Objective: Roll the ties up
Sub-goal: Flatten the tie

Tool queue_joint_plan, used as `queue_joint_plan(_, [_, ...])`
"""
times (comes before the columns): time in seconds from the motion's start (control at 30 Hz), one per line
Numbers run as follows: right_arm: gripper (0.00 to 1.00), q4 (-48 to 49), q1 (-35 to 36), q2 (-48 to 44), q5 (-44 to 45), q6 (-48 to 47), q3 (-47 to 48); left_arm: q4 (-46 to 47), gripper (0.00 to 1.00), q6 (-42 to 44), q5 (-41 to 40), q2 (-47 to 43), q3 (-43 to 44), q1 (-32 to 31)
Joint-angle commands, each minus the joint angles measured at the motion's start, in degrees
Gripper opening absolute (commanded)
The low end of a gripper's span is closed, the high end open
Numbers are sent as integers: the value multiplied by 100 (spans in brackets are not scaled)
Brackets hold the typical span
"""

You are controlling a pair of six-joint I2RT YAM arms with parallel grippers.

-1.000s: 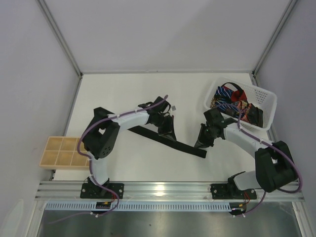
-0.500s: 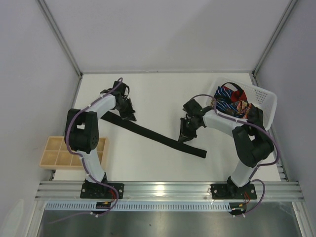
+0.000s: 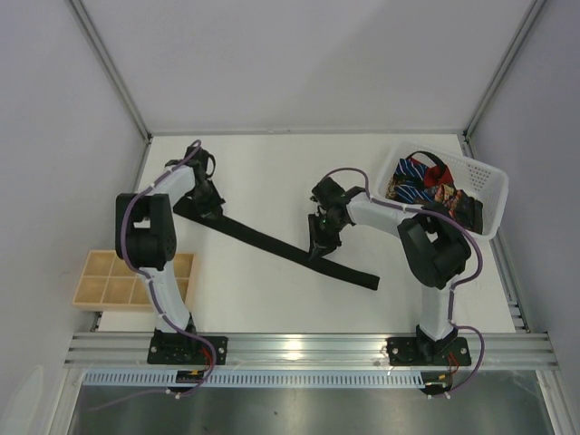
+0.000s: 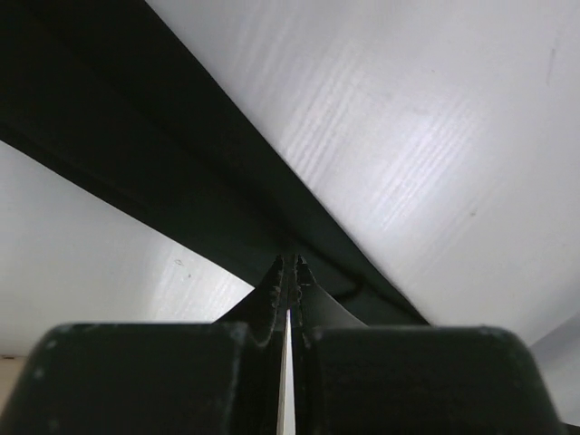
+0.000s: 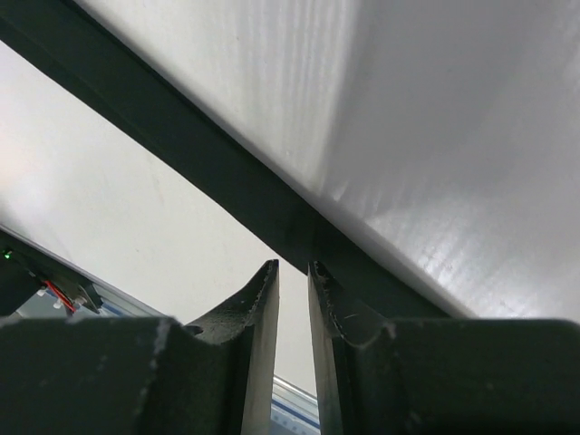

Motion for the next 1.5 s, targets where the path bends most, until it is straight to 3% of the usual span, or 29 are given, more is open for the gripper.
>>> queue_joint_plan(0.0, [25, -130, 51, 204, -108, -190, 341, -207, 1, 121, -242, 163, 351, 50])
queue_joint_plan(0.43, [25, 72, 77, 486, 199, -199, 35, -128, 0, -2, -120, 831, 738, 15])
queue_joint_plan(0.67, [25, 423, 95, 135, 173, 90, -607, 136, 1, 95, 697, 1419, 1107, -248])
queue_joint_plan(0.97, [25, 985, 200, -182, -47, 548, -1179, -259, 0, 7, 1014, 2333, 2740, -1109])
queue_joint_plan(1.13, [25, 1292, 551, -7, -319, 802, -1091, -892, 0, 104, 1488, 3457, 4691, -1724])
queue_joint_plan(1.27, [24, 1443, 789, 73, -583, 917, -881, -718, 1, -72, 1927, 3531, 5080, -1892])
queue_joint_plan(1.37, [25, 1417, 798, -137, -539, 891, -678, -550, 11, -29, 1964, 3163, 5054, -1796])
queue_joint_plan(1.47, [25, 1162, 685, -418, -372, 812, -415, -602, 29, 129, 1815, 2749, 5001, -1647])
